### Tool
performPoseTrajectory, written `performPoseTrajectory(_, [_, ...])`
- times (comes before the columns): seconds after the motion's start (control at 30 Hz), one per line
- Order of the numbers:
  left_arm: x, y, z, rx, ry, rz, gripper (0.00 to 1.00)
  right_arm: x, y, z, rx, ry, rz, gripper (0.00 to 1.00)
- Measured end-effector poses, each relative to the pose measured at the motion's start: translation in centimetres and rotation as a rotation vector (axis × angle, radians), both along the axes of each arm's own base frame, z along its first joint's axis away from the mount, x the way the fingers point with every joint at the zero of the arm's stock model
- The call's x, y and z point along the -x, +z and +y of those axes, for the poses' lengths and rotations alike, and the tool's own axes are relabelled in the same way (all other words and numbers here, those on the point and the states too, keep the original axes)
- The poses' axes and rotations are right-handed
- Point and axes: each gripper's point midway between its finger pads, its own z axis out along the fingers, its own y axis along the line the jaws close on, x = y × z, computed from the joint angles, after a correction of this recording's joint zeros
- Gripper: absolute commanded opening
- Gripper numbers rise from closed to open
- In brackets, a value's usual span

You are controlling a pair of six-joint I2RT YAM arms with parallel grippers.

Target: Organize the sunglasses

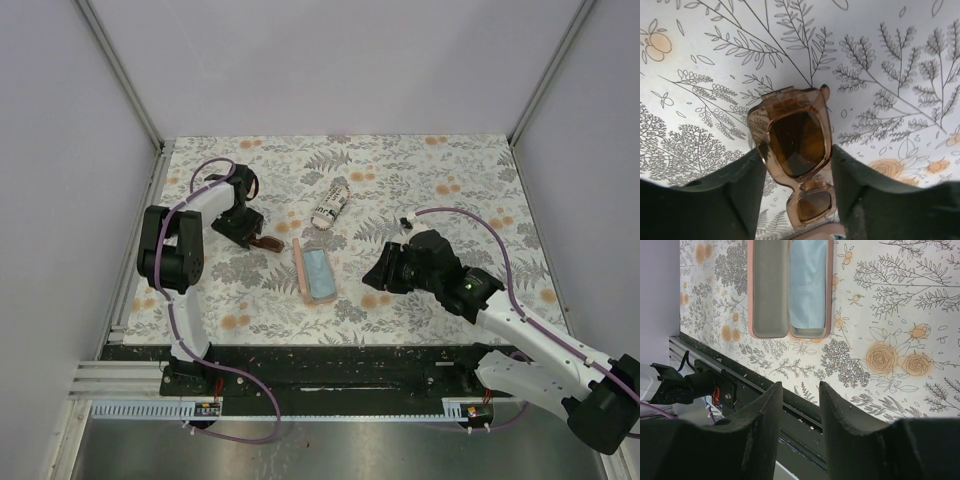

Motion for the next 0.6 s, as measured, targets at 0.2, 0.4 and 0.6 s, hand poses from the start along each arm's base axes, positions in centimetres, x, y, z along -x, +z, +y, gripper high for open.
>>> performPoseTrajectory(0.2, [0.1, -0.2, 0.2, -0.02, 0.02, -0.005, 0.2, 0.0, 0.8, -0.2, -0.018, -0.004, -0.022, 0.43])
performPoseTrajectory(0.4, [2.7, 0.0, 0.3, -0.023, -0.036, -0.023, 0.13, 0.1, 0.9, -0.2, -0.02, 0.003, -0.029, 0.42])
performPoseTrajectory(0.6, [6.3, 2.2, -0.5, -0.01, -0.201, -0.113, 0.04, 0.1, 0.5, 0.5, -0.03, 0.03, -0.012, 0.41])
